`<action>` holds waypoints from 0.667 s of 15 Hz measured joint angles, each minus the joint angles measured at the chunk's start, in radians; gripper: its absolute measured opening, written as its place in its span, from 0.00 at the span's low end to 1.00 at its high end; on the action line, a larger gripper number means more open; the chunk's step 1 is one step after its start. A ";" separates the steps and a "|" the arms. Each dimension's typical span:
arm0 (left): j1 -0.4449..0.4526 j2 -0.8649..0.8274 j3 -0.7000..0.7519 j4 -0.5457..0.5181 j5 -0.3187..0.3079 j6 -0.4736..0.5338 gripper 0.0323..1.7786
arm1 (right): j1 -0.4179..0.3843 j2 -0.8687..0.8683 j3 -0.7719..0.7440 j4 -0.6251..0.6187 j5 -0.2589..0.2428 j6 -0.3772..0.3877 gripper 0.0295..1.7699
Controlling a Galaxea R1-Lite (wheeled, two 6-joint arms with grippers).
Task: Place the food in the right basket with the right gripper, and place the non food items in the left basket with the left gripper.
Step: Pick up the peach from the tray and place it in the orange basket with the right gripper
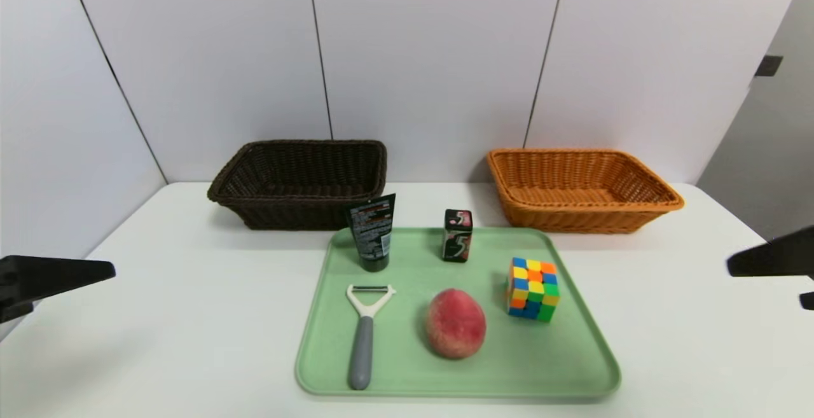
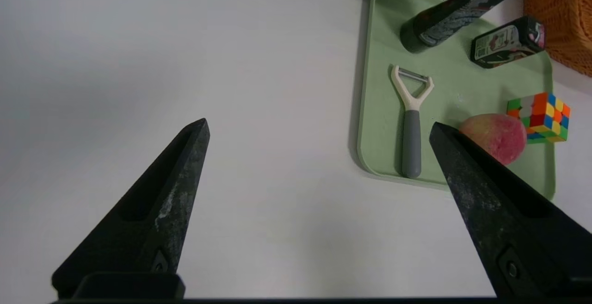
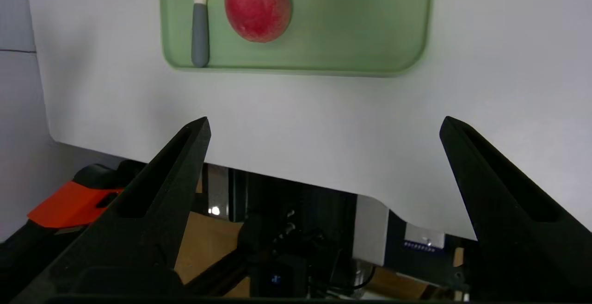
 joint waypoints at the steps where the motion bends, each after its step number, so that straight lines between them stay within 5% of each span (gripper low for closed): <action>1: -0.019 0.014 -0.006 0.022 0.004 -0.015 0.95 | 0.061 0.066 -0.050 0.007 -0.048 0.070 0.97; 3: -0.047 0.033 -0.034 0.124 0.008 -0.015 0.95 | 0.152 0.189 -0.136 0.022 -0.119 0.162 0.97; 6: -0.077 0.050 -0.073 0.271 0.010 0.038 0.95 | 0.216 0.332 -0.231 0.063 -0.139 0.188 0.97; 10: -0.083 0.055 -0.033 0.131 0.009 0.075 0.95 | 0.286 0.460 -0.346 0.108 -0.086 0.198 0.97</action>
